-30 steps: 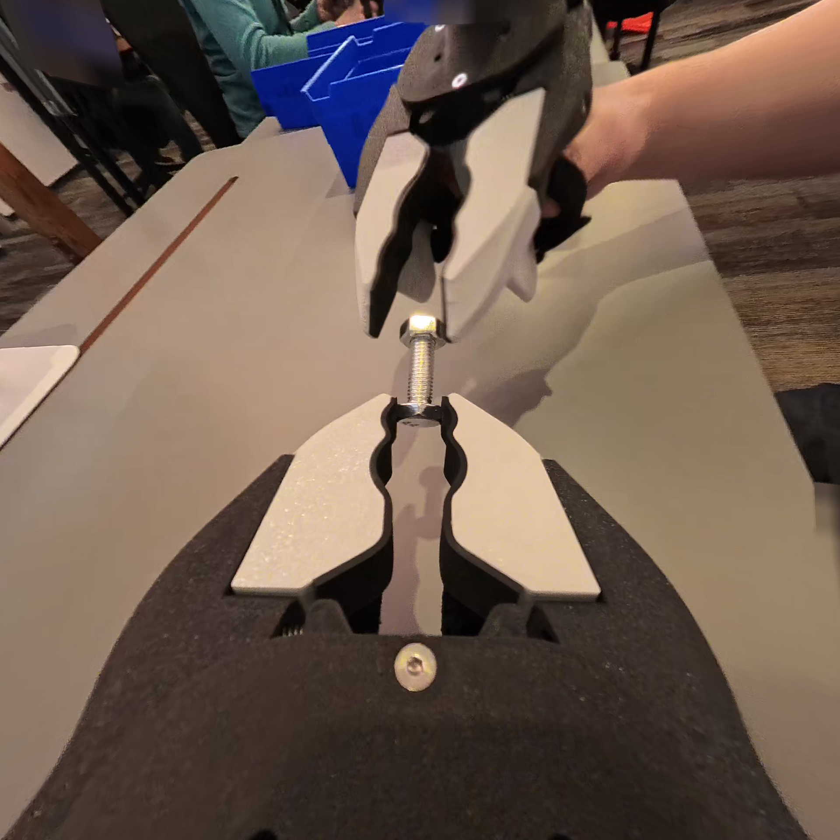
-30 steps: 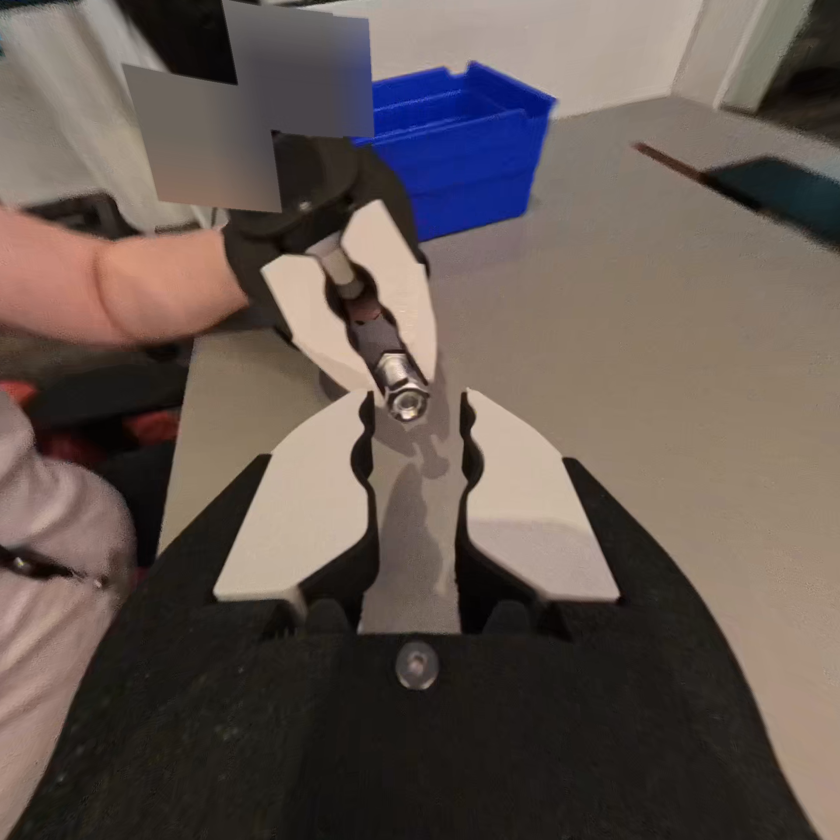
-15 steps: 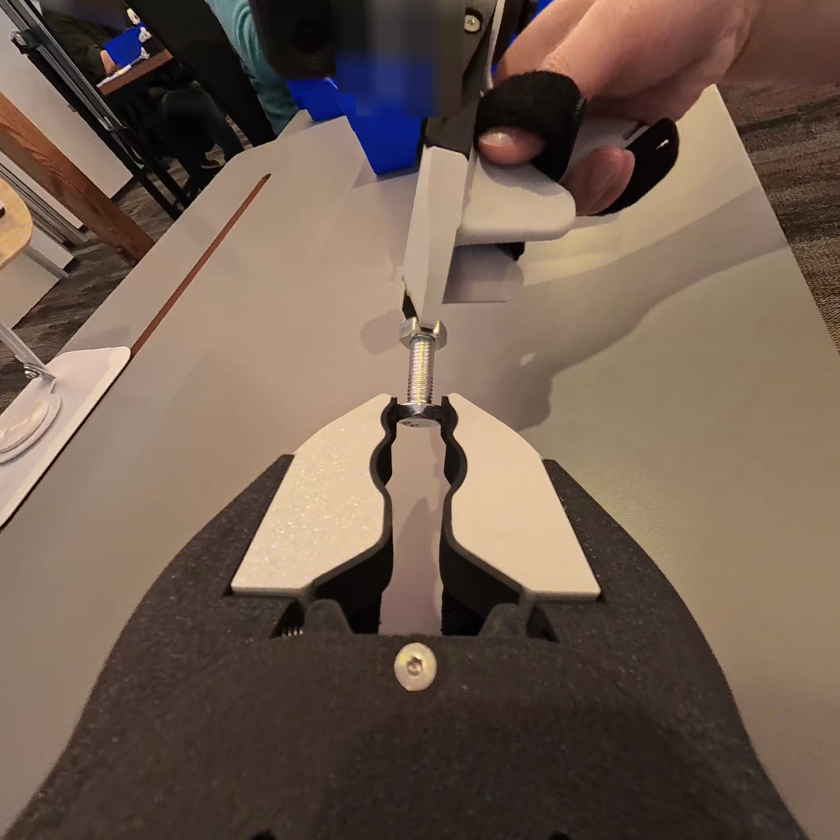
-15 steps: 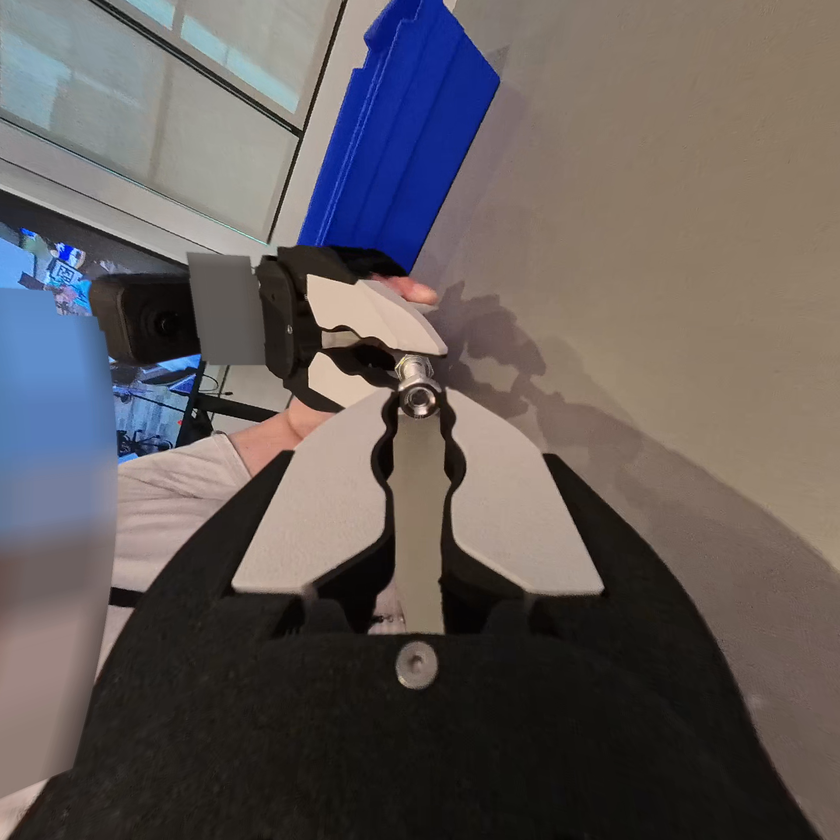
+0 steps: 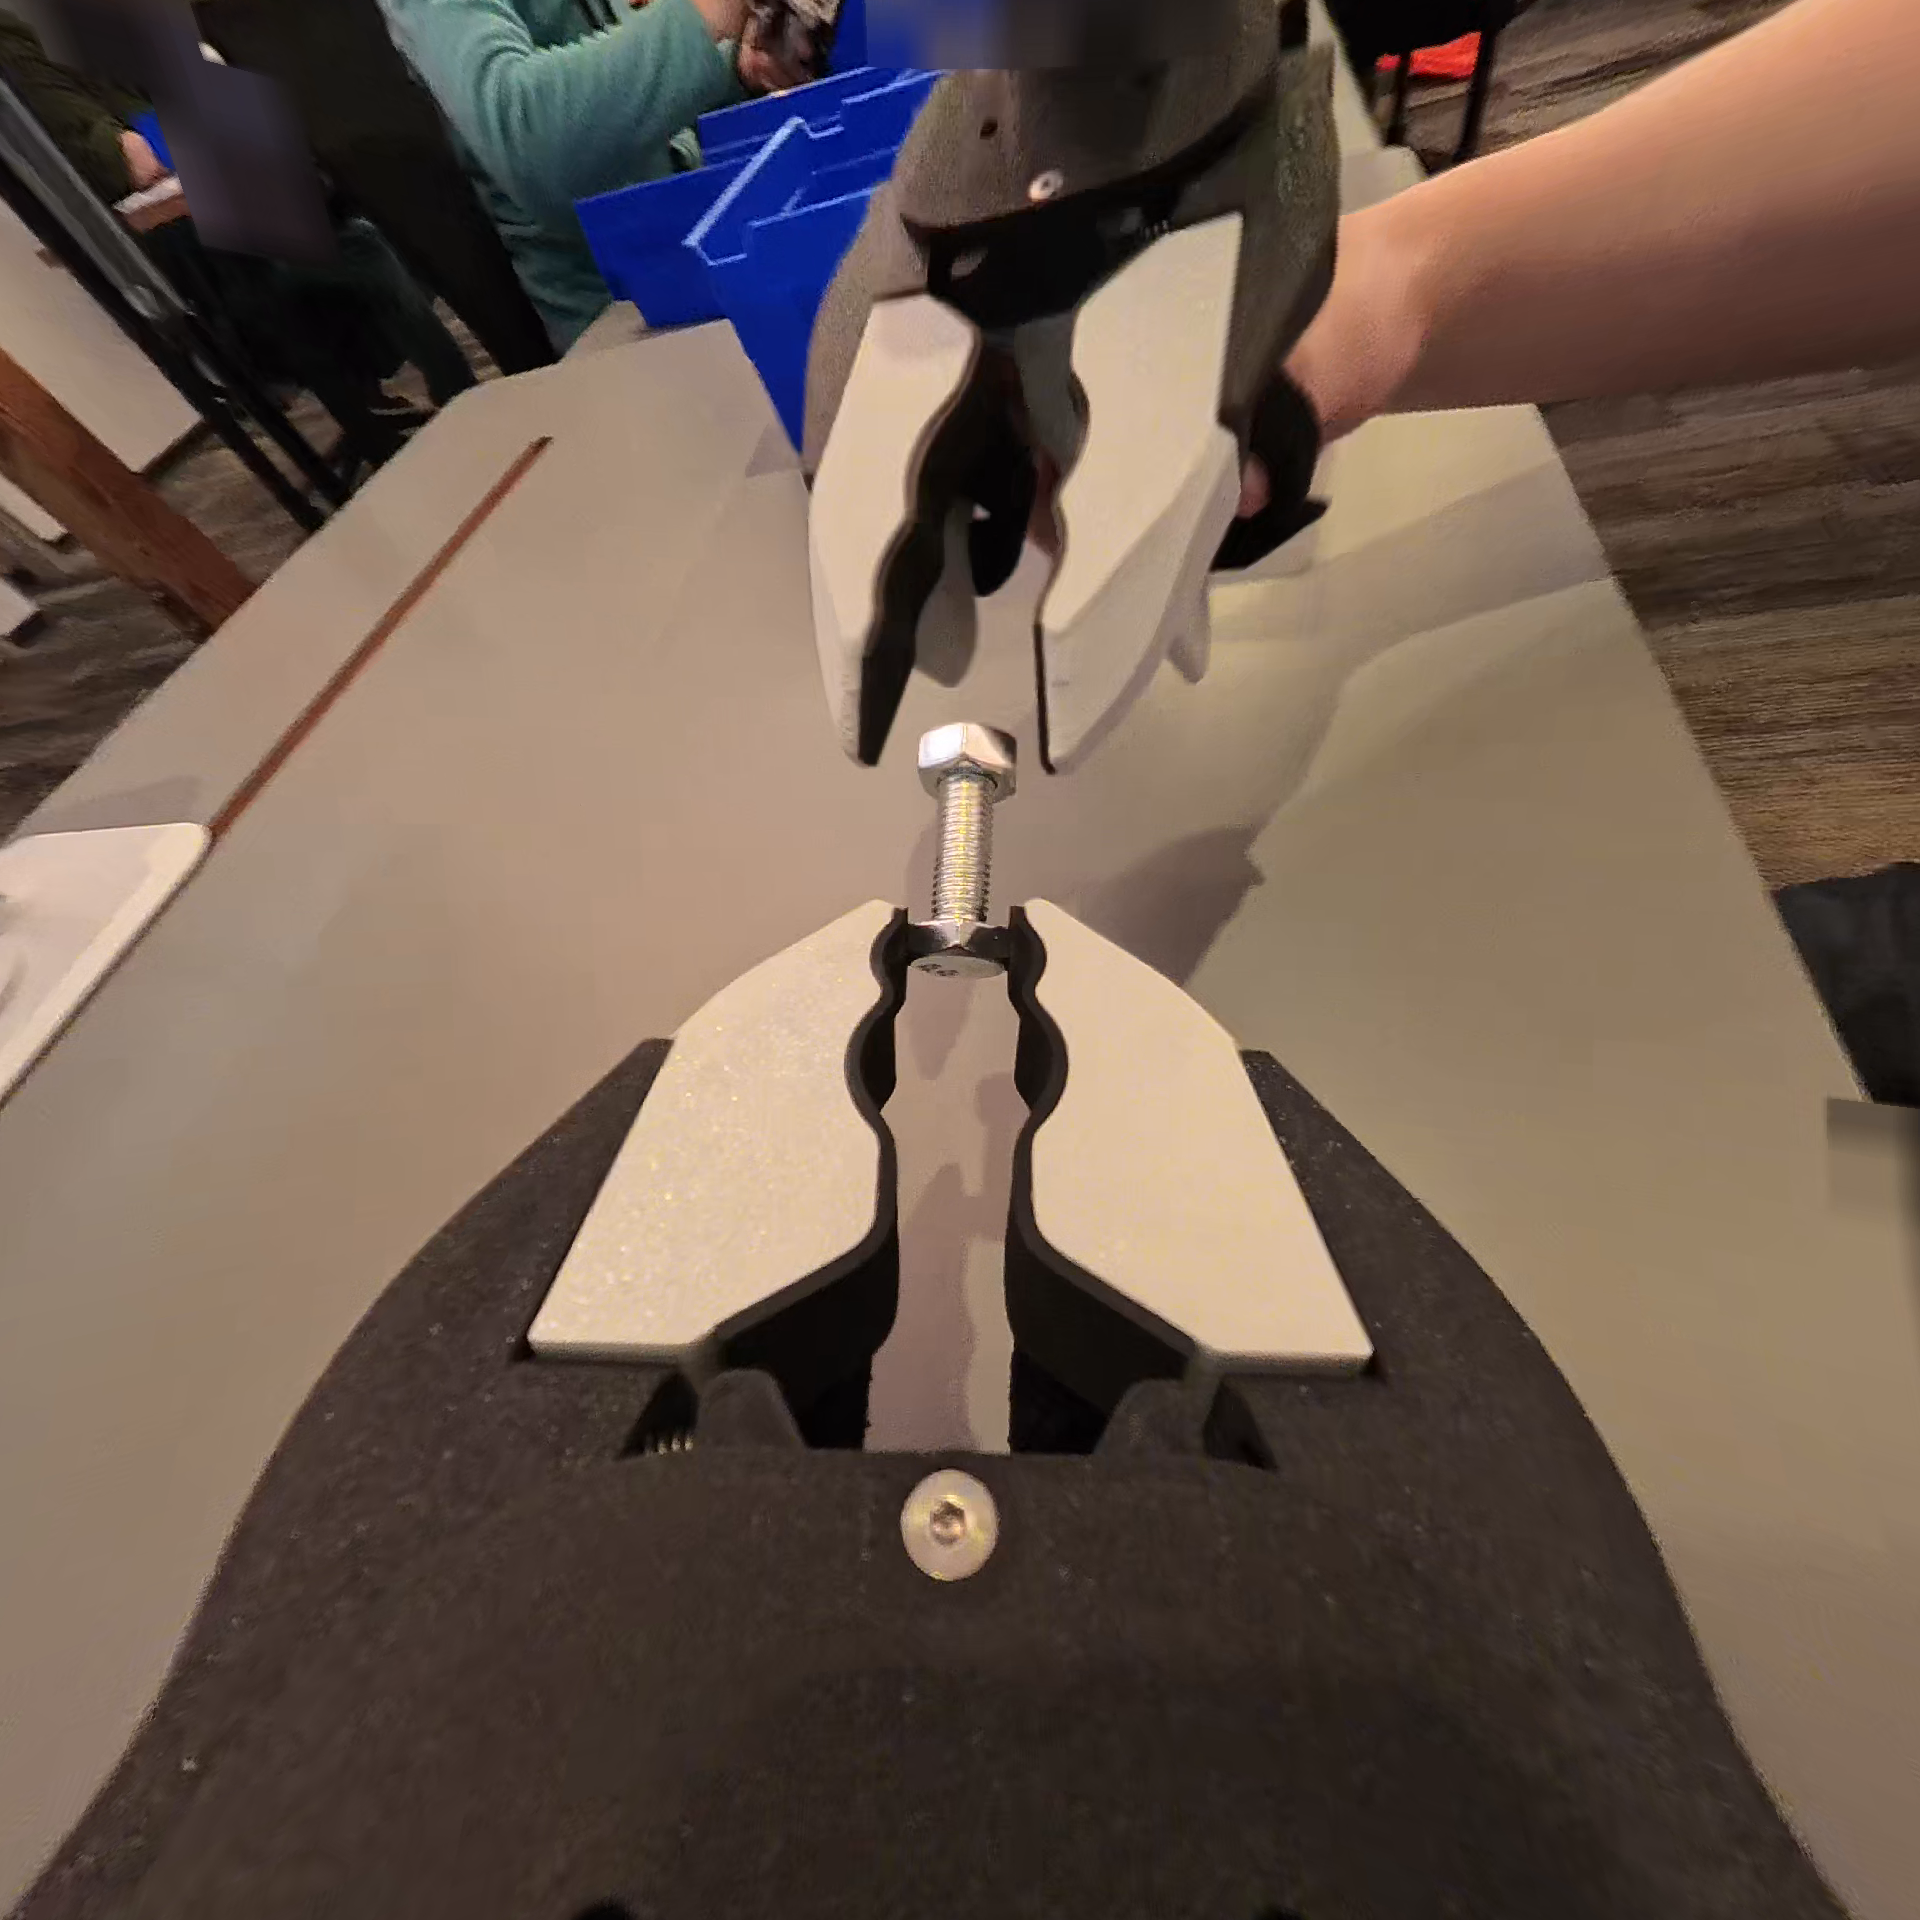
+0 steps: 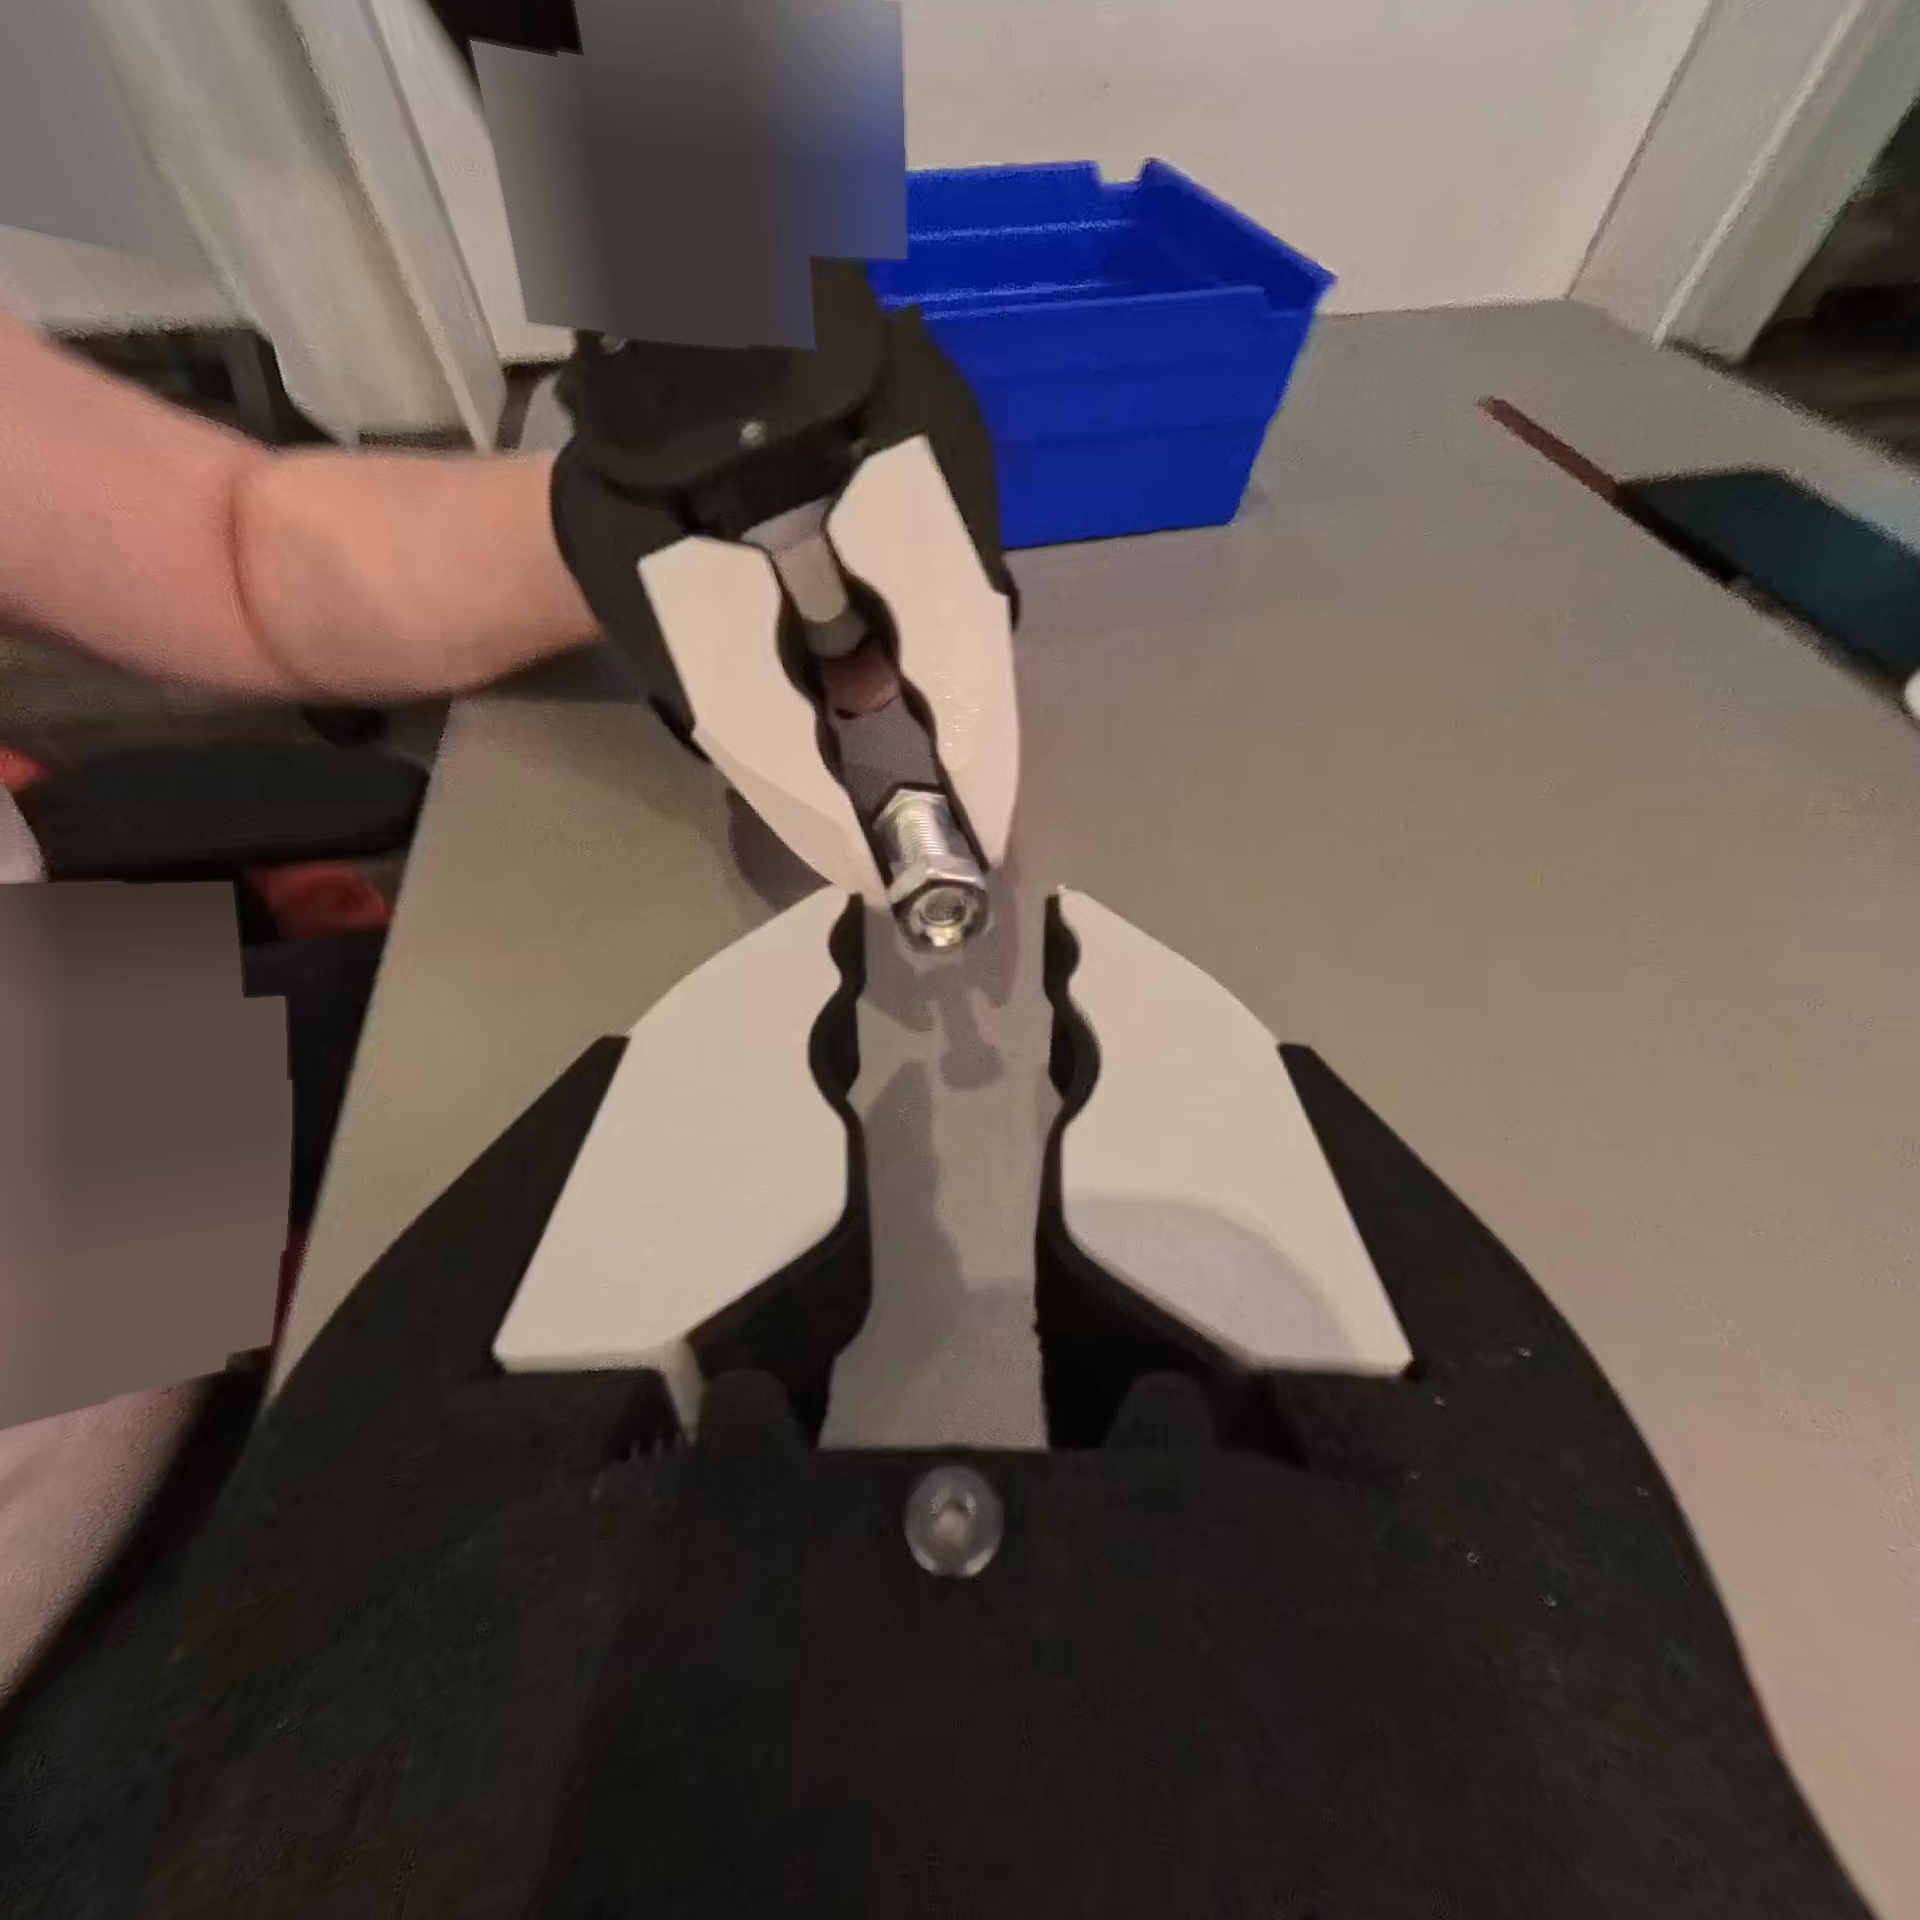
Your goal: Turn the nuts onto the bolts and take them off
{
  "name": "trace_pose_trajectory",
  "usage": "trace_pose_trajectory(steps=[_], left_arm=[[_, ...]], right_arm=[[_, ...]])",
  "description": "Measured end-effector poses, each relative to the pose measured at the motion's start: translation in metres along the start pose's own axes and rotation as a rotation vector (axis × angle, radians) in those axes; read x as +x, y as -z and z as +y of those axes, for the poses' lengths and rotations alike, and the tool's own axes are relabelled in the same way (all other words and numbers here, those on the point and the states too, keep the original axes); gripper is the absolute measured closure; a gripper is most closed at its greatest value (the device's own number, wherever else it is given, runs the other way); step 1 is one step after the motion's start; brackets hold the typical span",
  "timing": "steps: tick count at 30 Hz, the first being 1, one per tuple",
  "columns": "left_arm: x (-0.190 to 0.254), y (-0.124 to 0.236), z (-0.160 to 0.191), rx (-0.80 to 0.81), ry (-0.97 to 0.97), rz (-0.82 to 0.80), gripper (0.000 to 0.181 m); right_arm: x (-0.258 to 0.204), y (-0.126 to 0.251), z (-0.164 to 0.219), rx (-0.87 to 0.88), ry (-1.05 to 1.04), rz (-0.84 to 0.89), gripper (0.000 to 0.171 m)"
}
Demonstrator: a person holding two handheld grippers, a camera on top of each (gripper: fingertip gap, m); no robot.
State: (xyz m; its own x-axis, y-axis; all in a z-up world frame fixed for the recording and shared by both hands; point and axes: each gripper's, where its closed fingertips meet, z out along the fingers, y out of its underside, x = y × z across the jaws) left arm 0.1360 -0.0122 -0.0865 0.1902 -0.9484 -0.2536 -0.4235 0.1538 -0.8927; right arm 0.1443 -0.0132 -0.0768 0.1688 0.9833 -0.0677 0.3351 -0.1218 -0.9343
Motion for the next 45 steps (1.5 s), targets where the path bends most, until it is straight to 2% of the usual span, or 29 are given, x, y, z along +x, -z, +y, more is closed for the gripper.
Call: trace_pose_trajectory(steps=[2, 4, 6, 10, 12, 14, 17, 19, 24, 27, 29, 30, 31, 33, 34, 35, 37, 39, 40, 42, 45], left_arm=[[-0.007, 0.001, 0.0, -0.004, -0.025, -0.053, 0.163], [-0.011, 0.002, -0.001, 0.003, -0.034, -0.083, 0.163], [-0.014, 0.002, -0.002, 0.006, -0.043, -0.106, 0.163], [-0.014, 0.001, 0.0, -0.005, -0.07, -0.127, 0.163], [-0.014, 0.0, 0.0, -0.009, -0.075, -0.127, 0.163], [-0.014, -0.001, 0.002, -0.019, -0.081, -0.132, 0.163], [-0.011, -0.001, 0.002, -0.016, -0.062, -0.102, 0.163], [-0.008, -0.001, 0.001, -0.012, -0.049, -0.076, 0.163], [0.008, 0.004, -0.012, 0.06, 0.034, 0.059, 0.163], [0.008, 0.003, -0.01, 0.056, 0.027, 0.058, 0.163], [0.003, 0.003, -0.009, 0.047, 0.018, 0.021, 0.163], [-0.002, 0.003, -0.008, 0.042, 0.006, -0.014, 0.163], [-0.006, 0.004, -0.007, 0.033, -0.012, -0.046, 0.163], [-0.011, 0.004, -0.005, 0.019, -0.038, -0.089, 0.163], [-0.013, 0.004, -0.004, 0.017, -0.049, -0.11, 0.163], [-0.014, 0.003, -0.004, 0.013, -0.059, -0.122, 0.163], [-0.016, 0.002, -0.002, 0.001, -0.077, -0.145, 0.163], [-0.015, 0.001, -0.001, -0.003, -0.079, -0.143, 0.163], [-0.015, 0.001, -0.002, -0.001, -0.078, -0.142, 0.163], [-0.015, 0.001, -0.001, -0.006, -0.079, -0.143, 0.163], [-0.011, 0.003, -0.001, 0.0, -0.04, -0.092, 0.163]], right_arm=[[0.015, 0.002, 0.0, 0.034, -0.298, 0.025, 0.131], [0.019, 0.005, 0.0, 0.076, -0.568, -0.002, 0.148], [0.014, 0.004, -0.006, 0.118, -0.788, -0.098, 0.137], [0.007, -0.007, -0.001, 0.073, -0.987, -0.157, 0.123], [0.01, -0.011, 0.003, 0.056, -1.007, -0.136, 0.127], [0.007, -0.012, -0.005, 0.081, -1.02, -0.191, 0.153], [0.005, -0.009, -0.004, 0.024, -0.932, -0.206, 0.154], [0.002, -0.007, -0.004, -0.019, -0.752, -0.217, 0.154], [-0.015, 0.002, -0.01, -0.007, -0.081, -0.219, 0.154], [-0.015, 0.002, -0.01, -0.006, 0.072, -0.161, 0.154], [-0.008, 0.0, -0.012, 0.025, 0.008, -0.098, 0.148], [-0.001, -0.002, -0.012, 0.036, -0.09, -0.062, 0.127], [0.006, -0.003, -0.011, 0.038, -0.209, -0.025, 0.125], [0.014, -0.002, -0.011, 0.073, -0.46, -0.009, 0.124], [0.015, -0.002, -0.011, 0.092, -0.58, -0.022, 0.132], [0.015, -0.002, -0.01, 0.1, -0.682, -0.039, 0.133], [0.011, -0.005, -0.006, 0.075, -0.817, -0.078, 0.13], [0.009, -0.009, -0.002, 0.044, -0.88, -0.082, 0.127], [0.009, -0.011, -0.001, 0.036, -0.89, -0.082, 0.131], [0.007, -0.011, -0.005, 0.046, -0.885, -0.099, 0.154], [0.004, -0.01, -0.006, -0.005, -0.738, -0.114, 0.154]])
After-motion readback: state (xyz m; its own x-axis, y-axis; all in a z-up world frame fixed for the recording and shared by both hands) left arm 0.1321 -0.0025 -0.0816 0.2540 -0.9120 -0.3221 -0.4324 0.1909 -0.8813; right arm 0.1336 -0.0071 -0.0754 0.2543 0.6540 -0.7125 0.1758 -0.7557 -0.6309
